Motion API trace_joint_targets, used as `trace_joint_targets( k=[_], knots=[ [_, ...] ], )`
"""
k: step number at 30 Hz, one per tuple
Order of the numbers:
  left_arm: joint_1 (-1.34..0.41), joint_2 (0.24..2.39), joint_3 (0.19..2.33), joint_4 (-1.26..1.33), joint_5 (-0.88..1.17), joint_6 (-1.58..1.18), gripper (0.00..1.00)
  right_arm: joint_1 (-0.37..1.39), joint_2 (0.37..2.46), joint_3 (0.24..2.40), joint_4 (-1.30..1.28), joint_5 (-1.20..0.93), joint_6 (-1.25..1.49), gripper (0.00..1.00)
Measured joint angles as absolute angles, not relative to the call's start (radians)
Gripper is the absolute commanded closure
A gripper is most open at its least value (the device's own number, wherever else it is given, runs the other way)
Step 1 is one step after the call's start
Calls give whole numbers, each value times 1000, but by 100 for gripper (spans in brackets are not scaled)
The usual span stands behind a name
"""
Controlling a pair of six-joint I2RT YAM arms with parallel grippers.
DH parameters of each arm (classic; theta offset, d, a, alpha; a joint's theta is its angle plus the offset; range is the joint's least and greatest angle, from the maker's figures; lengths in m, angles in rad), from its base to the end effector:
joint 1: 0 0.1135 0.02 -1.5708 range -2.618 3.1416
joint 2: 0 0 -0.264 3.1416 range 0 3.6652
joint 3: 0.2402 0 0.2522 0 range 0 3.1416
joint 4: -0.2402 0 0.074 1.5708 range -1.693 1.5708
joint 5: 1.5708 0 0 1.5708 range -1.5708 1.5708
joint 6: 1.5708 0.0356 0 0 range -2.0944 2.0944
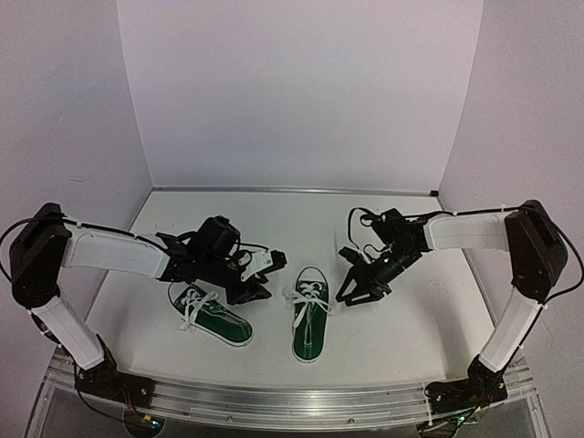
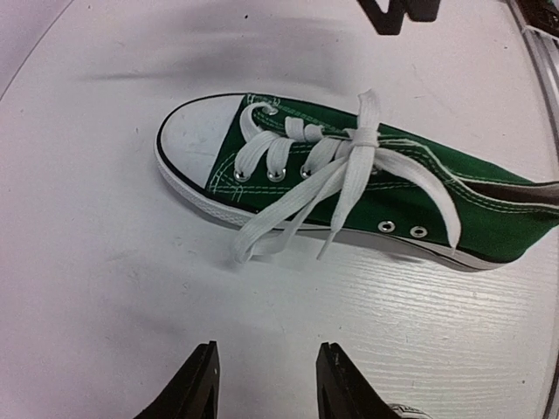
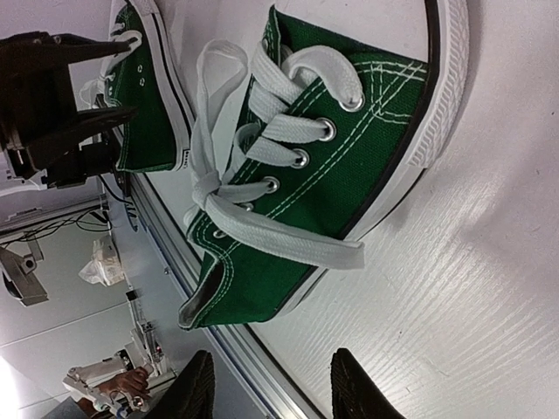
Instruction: Tie the shoes
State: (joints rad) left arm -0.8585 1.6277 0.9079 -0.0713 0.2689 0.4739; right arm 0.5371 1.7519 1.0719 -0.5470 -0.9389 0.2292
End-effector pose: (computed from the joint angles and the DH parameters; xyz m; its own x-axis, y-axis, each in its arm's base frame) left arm 0.2117 -0.2597 0.1837 -0.0248 0.7019 -0.7118 0.9700 0.1892 0.1527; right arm 0.2669 0.1924 0.1763 -0.9095 -0.3854 -0.1556 -0.3381 0.4682 0.8164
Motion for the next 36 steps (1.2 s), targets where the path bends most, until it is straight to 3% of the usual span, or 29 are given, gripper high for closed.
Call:
trace_joint_targets(
  k=[4, 12, 36],
  knots=[
    [-866, 1599, 894, -69, 294, 492, 77, 537, 1752, 1098, -568, -917, 227, 65],
    [-923, 1724, 972, -75, 323, 530, 80, 537, 1817, 1177, -565, -898, 209, 66],
    [-957, 1871, 1086, -68, 310, 545, 70, 537, 2000, 1244, -569, -775, 172, 70]
  ],
)
